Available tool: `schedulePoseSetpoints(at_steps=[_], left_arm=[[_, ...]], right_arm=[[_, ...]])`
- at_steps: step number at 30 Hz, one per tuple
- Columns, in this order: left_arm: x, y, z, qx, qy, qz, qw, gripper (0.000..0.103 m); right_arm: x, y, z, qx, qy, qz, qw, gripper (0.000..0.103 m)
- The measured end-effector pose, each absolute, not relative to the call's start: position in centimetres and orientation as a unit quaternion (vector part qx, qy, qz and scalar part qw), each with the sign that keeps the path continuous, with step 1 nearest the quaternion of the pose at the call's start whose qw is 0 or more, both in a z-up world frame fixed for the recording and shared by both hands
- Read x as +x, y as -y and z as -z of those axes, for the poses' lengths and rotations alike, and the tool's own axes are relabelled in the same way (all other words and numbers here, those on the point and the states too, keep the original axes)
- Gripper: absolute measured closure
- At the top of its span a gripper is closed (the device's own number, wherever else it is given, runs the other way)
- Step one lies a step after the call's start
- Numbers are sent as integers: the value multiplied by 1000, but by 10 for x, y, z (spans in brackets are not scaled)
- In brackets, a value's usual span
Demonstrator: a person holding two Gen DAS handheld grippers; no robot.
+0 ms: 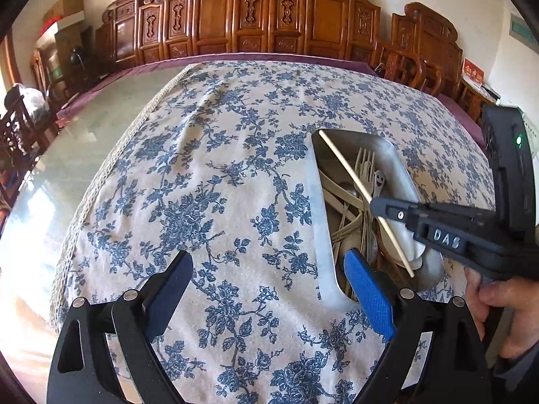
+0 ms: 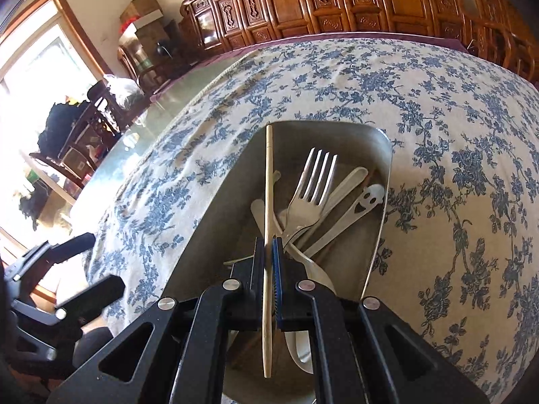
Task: Organize utensils
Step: 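Lower the wooden chopstick into the grey tray and open the right tool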
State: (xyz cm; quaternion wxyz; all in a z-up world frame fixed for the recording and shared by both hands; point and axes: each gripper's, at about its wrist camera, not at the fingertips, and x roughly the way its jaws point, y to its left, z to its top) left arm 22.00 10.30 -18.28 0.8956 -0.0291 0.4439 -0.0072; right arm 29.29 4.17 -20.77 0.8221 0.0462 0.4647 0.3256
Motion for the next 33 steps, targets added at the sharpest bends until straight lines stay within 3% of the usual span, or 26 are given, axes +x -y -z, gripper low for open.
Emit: schedulePoseSetpoints(at_steps=[23,26,33], left_arm=[[214,-99,163,-32,-427,14,904,15],[210,-94,155,-29,-419,18,907,15],[194,-83,135,-20,-391,25,920,10]], right_arm=[[266,-24,171,7,-395,-331,857,94],[258,-10,159,6,-376,-323,868,82],[238,23,135,5,-349,-300,888,80]])
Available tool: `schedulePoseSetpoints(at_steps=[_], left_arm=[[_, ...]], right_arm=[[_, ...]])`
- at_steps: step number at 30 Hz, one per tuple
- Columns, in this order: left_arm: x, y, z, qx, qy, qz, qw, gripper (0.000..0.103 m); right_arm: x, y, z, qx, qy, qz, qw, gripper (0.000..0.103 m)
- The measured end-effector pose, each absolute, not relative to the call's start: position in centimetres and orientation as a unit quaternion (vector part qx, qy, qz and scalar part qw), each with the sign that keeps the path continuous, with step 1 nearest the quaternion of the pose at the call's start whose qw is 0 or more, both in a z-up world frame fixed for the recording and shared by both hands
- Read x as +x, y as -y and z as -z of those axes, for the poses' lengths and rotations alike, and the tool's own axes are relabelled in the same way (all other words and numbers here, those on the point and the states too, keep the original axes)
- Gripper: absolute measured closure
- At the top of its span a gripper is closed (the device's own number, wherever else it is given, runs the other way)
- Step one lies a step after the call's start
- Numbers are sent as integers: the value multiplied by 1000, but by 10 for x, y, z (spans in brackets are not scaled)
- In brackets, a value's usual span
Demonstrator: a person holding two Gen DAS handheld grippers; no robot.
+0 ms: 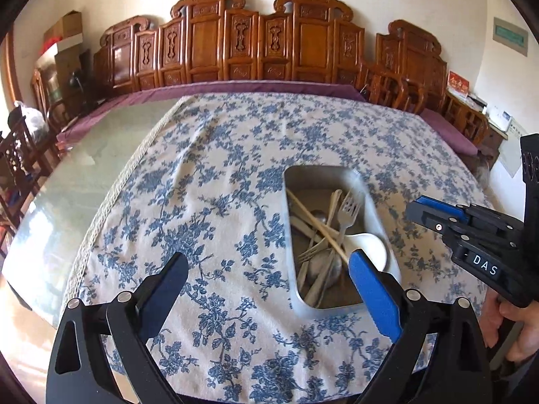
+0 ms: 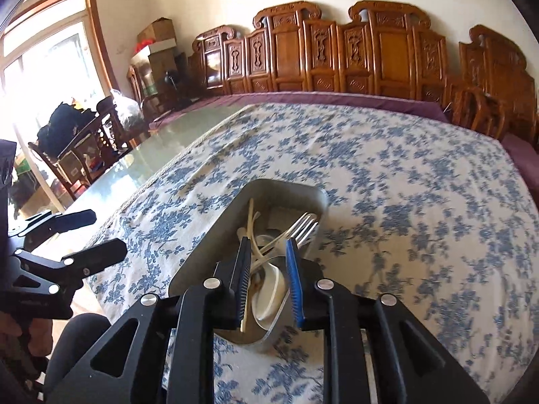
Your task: Organize utensils
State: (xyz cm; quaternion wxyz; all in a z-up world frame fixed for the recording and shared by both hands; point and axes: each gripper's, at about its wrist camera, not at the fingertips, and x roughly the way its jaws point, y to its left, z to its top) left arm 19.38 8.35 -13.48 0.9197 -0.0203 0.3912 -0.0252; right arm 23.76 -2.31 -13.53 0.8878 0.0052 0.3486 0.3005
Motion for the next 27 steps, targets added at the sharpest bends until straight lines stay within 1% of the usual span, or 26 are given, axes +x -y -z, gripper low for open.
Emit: schedulePoseSetpoints(at_steps=[2,4,5,6,7,8,10,11,13,16,27], left_arm=[[187,-81,127,-20,-383,26,923,8],[183,-79,121,-20,-378,27,925,8],[181,-79,118,-19,-376,27,926,8],[179,-79,116,-18,-375,27,927,8],[177,-78,114,-19,-374,27,927,8],[174,-77,111,-19,-373,28,927,8],[168,-74,107,-18,-370,29,928,8],[165,-72,105,-15,-369,29,929,8],[160,-69,102,-10,-367,30,930,8],[150,-62,98,-7,-365,35,930,8],[117,-34,85,-7,-353,62,934,8]], right_arm=[[231,30,129,3,-342,-293,893,75],[223,37,124,4,-333,-286,898,62],[218,42,121,5,-329,-282,901,59],[214,46,119,7,-327,-278,903,54],[212,49,117,8,-325,-274,905,47],[207,53,115,8,-323,-266,908,43],[199,60,112,7,-316,-255,914,26],[194,64,111,6,-313,-250,916,22],[184,72,107,9,-307,-236,922,11],[170,86,103,13,-301,-221,927,3],[122,123,87,20,-294,-162,942,3]])
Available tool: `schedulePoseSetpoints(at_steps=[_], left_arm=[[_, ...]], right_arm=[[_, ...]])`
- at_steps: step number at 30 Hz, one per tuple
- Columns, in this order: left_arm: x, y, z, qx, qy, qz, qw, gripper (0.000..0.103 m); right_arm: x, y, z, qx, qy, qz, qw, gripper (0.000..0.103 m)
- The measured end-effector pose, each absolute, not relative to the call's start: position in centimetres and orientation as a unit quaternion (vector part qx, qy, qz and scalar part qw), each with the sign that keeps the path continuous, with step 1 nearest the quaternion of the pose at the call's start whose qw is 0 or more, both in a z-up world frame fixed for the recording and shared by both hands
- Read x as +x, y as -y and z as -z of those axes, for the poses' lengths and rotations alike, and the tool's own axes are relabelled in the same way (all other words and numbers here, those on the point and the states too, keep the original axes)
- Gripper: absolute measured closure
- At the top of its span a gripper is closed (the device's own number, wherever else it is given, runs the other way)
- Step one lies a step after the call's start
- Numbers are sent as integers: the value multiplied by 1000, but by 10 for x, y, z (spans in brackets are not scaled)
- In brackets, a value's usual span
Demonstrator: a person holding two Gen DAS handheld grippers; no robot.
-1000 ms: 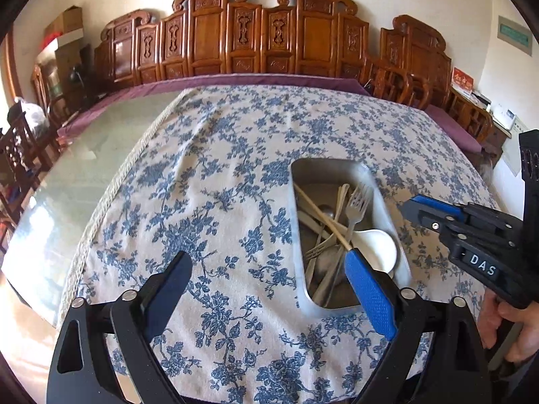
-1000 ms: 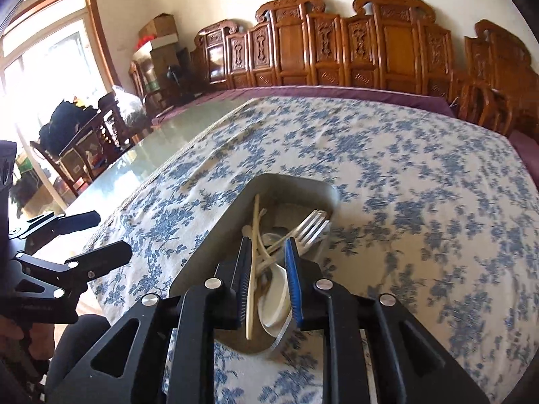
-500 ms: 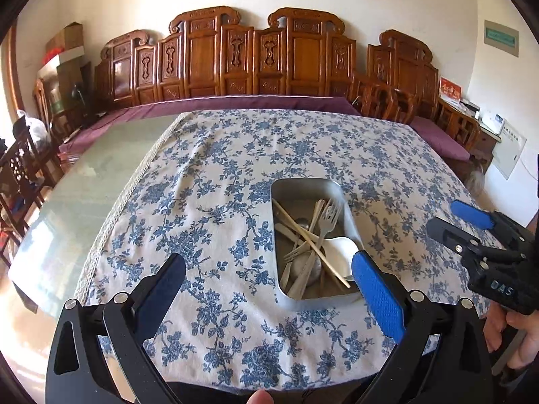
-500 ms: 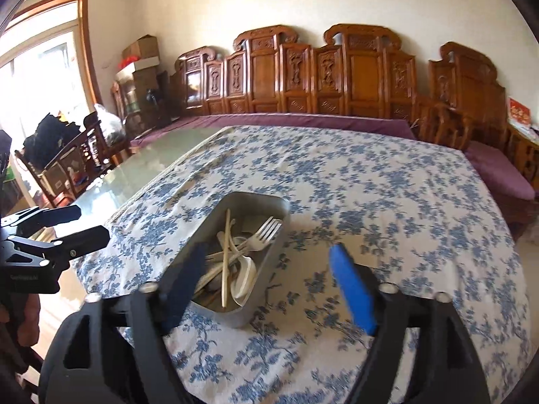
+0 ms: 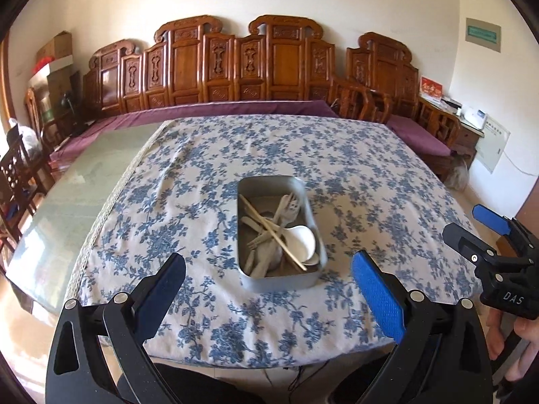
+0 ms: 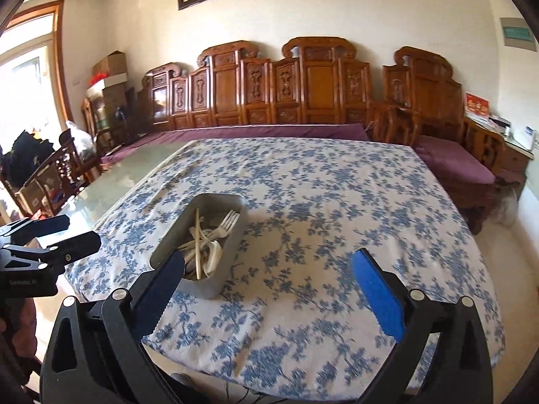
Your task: Organize utensils
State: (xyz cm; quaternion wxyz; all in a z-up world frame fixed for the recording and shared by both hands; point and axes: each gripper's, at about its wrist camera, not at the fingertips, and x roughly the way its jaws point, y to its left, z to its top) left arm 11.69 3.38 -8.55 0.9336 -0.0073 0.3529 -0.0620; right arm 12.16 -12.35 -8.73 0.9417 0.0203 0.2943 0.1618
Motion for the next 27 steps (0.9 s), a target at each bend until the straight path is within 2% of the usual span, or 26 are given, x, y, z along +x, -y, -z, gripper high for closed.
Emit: schedulePoseSetpoints(at_steps=[14,27], left_arm=[[79,-11,56,0,-331,74,941,8],[38,-15,-12,3,-262,63,963,8]], right_arm=[[82,150,63,29,-271,-127,954,3],[35,153,-8,23,-186,-129,974,3]])
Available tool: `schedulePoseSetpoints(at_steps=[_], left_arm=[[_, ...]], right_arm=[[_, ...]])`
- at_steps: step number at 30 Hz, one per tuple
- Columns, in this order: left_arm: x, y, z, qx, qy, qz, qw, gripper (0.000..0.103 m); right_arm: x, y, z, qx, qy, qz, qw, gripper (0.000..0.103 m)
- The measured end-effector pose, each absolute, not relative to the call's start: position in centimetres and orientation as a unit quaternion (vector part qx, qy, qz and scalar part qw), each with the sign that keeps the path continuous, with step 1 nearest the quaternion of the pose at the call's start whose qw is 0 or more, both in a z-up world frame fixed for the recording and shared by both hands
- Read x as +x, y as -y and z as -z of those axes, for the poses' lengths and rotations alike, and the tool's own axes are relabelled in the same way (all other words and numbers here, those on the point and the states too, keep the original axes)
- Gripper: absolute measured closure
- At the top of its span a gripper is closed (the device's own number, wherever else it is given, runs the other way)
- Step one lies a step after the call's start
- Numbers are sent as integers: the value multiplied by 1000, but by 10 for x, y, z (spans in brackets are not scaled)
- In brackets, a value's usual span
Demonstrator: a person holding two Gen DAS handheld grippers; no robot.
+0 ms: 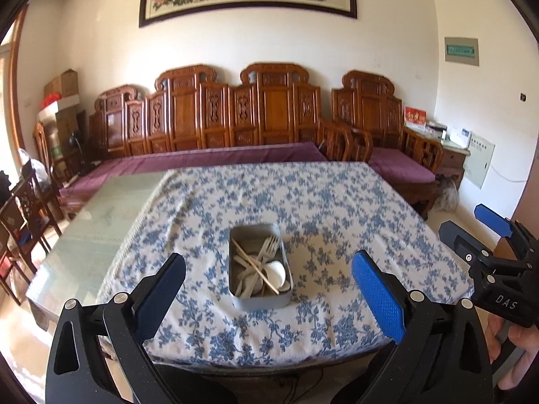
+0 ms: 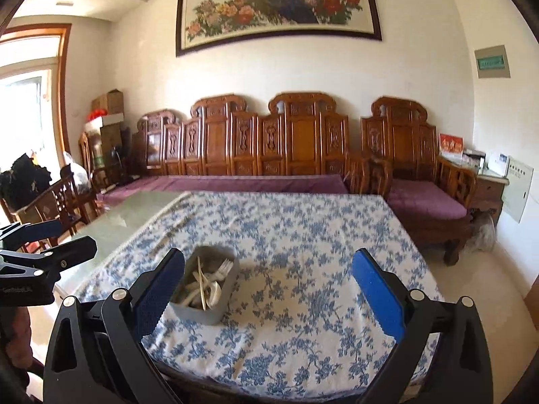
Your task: Organize utensils
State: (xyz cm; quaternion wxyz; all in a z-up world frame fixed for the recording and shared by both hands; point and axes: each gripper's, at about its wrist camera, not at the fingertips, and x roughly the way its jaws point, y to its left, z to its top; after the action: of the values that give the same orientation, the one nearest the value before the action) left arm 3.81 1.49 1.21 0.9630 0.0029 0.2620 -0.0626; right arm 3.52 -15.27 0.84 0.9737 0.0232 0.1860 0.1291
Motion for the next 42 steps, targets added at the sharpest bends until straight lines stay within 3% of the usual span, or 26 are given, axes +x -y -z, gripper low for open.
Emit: schedulePoseSetpoints(at_steps=[12,42], left_arm=[[5,-22,-50,-1,-203,52,978,8],[3,-29,-44,-5,-197,45,979,8]], right_arm=[[2,163,-48,24,-134,-117,984,3],[4,162,-42,29,-141,-120,982,3]])
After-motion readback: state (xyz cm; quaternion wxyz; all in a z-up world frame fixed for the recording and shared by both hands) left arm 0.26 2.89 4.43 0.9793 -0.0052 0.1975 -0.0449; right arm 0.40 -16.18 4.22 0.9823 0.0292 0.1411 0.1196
